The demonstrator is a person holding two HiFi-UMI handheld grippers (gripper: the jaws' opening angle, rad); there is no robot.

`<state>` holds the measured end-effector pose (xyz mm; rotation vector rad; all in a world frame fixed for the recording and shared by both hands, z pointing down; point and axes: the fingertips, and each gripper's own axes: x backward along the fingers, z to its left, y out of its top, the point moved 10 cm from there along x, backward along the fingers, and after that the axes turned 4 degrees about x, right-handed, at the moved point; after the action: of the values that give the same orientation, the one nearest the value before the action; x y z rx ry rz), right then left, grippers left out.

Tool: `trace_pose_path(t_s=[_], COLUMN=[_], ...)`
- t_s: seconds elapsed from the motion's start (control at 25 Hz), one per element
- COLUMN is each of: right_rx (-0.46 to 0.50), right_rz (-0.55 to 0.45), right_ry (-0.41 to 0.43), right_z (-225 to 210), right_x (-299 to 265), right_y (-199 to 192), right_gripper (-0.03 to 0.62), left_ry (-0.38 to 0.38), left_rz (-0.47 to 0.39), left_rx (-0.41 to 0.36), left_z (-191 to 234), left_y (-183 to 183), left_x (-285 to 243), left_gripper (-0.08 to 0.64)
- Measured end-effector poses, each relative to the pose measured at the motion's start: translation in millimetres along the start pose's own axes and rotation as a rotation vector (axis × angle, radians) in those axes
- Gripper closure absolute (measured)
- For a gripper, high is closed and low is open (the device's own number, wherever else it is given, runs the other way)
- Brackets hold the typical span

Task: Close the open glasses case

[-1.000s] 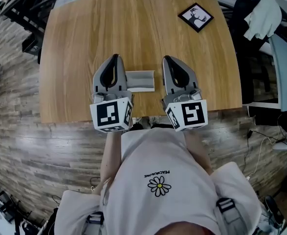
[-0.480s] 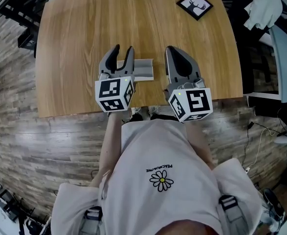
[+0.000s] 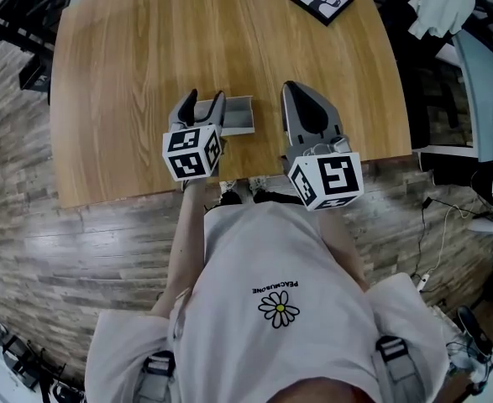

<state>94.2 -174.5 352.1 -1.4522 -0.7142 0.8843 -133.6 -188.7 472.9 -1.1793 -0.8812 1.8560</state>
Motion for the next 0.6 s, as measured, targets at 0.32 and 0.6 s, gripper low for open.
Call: trace_pose_path(t_s=[0.32, 0.6], right_rx=[0.014, 0.022], right_rz=[0.016, 0.03], right_ry=[-0.026, -0.037], right_z=[-7, -11], right_x=[7, 11], right_y=[-3, -6], right_gripper=[0.584, 0.584], left_ry=[0.012, 0.017], left_rz=[0.1, 0.126], left_rx=[0.032, 0.017], left_z=[12, 11], left_y=[-18, -22], left_x=[-18, -23], left_gripper=[0.31, 0.307])
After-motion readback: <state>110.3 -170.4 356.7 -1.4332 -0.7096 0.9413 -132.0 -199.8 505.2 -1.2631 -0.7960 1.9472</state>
